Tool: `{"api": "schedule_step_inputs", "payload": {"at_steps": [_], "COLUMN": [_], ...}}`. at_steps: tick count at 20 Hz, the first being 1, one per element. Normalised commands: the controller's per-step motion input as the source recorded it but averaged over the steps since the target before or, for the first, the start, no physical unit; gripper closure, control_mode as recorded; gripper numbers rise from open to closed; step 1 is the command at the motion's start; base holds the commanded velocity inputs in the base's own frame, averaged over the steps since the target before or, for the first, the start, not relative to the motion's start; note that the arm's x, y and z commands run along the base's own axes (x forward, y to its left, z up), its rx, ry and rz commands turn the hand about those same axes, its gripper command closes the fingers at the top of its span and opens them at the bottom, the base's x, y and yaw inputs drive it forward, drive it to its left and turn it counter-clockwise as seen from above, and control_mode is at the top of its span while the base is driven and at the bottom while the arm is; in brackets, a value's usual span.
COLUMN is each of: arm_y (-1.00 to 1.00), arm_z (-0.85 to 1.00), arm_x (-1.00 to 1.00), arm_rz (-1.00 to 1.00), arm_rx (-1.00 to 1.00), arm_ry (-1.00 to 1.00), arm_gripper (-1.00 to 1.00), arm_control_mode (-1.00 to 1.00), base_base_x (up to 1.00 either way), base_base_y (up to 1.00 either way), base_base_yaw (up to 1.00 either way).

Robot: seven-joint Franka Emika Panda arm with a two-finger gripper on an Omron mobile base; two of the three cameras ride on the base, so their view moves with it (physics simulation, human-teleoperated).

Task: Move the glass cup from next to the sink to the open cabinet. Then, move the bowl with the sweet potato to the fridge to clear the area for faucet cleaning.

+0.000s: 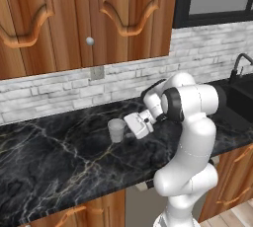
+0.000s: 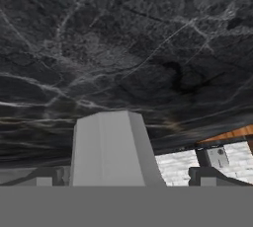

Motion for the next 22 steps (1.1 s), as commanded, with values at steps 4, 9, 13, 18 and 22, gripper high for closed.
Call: {"api": "schedule_step_inputs", "payload": {"at_steps": [4,9,13,18,22], "arm_y": [0.1,0.15,0.2,0.29,0.2], "arm_z": [0.0,0.0,0.0,-0.03,-0.04], "arm_x": [0.0,0.0,0.0,0.0,0.0], "arm_rz": [0.0,0.0,0.0,0.0,0.0], "arm_rx": [0.0,0.0,-0.01,-0.03,-0.02], "arm_ry": [0.0,0.0,0.0,0.0,0.0], "arm_gripper": [-1.0,-1.0,-1.0,-1.0,1.0], "arm_control_mode": [-1.0,-1.0,-1.0,-1.0,-1.0], "base_base_x": [0.0,0.0,0.0,0.0,0.0], "base_base_y": [0.0,0.0,0.0,0.0,0.0], "base_base_yaw": [0.0,0.0,0.0,0.0,0.0]}}
